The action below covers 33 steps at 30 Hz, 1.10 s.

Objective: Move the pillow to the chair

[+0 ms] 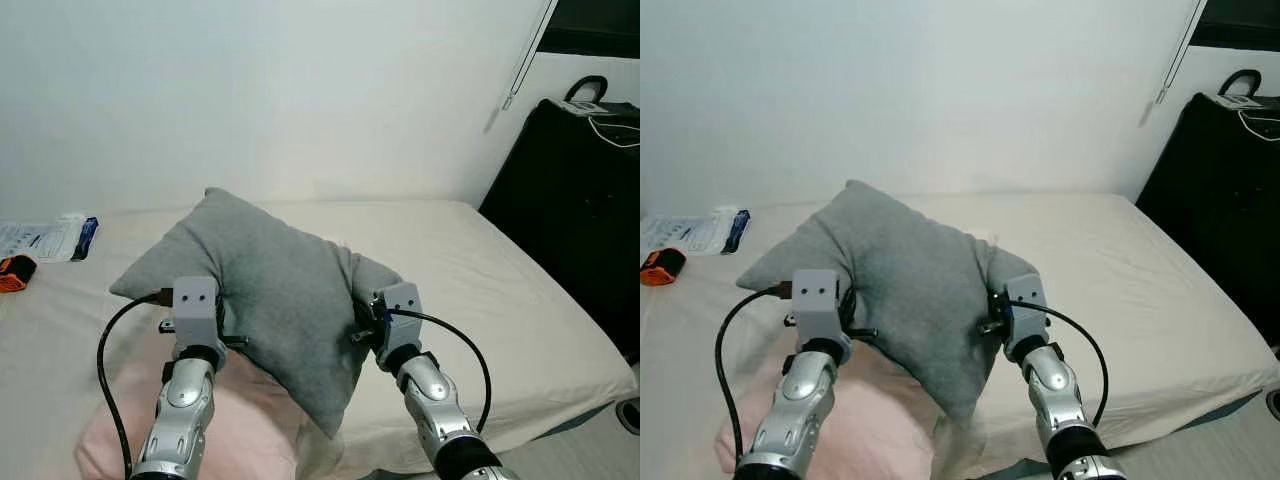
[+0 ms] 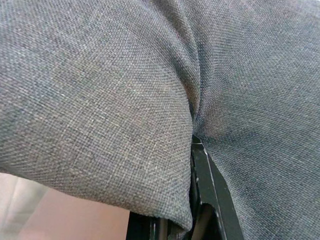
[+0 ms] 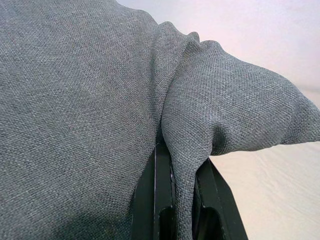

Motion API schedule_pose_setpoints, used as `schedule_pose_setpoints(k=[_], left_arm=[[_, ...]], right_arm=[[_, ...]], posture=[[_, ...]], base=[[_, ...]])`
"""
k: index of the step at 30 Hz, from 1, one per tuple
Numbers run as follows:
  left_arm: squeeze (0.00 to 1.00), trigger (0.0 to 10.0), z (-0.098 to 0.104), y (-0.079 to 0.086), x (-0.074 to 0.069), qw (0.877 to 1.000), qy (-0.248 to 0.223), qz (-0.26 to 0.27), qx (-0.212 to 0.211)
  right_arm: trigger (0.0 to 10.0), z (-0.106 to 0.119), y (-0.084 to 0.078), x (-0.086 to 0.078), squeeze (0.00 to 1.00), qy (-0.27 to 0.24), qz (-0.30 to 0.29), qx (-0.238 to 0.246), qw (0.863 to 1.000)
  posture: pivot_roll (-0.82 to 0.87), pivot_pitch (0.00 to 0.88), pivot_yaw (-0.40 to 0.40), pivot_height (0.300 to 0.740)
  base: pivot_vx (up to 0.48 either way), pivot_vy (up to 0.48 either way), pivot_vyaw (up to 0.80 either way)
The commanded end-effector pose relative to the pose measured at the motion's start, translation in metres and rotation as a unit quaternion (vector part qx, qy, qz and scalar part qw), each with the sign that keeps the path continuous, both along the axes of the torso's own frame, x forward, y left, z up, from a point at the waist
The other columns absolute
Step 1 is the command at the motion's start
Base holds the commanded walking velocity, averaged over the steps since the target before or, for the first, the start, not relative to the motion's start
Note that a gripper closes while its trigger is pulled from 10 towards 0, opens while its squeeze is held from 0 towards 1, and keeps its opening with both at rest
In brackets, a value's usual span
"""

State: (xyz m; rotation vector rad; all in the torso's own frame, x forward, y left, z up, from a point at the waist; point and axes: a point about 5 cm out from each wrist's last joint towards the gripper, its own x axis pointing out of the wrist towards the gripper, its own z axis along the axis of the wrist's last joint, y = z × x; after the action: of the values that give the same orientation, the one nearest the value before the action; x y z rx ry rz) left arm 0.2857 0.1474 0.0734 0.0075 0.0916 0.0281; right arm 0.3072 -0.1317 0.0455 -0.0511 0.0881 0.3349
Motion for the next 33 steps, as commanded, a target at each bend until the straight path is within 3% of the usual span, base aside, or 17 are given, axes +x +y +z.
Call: schedule_pose_setpoints(k=[1, 10, 33], left_arm=[[0.0, 10.0, 0.0068, -0.0073, 0.001, 1.0, -0.02, -0.02, 0.009], [0.0, 10.0, 0.0061, -0.0076, 0.0002, 1.0, -0.018, -0.021, 0.007], [0.0, 10.0, 0.0094, -0.0103, 0.0063, 1.0, -0.014, -0.014, -0.01]], right_arm=[[10.0, 0.0013, 0.0007, 0.001, 0.0, -0.003, 0.003, -0.003, 1.0], [10.0, -0.001, 0.0023, 0.0, 0.0, 0.003, 0.005, -0.007, 1.0], [10.0, -0.0005, 0.0058, 0.0018, 0.0, 0.004, 0.009, -0.009, 1.0]], posture=[[0.08, 0.0, -0.12, 0.74], [0.08, 0.0, -0.122, 0.74], [0.08, 0.0, -0.118, 0.74]], base=[[0.0, 0.0, 0.0], [0.0, 0.0, 0.0], [0.0, 0.0, -0.8]])
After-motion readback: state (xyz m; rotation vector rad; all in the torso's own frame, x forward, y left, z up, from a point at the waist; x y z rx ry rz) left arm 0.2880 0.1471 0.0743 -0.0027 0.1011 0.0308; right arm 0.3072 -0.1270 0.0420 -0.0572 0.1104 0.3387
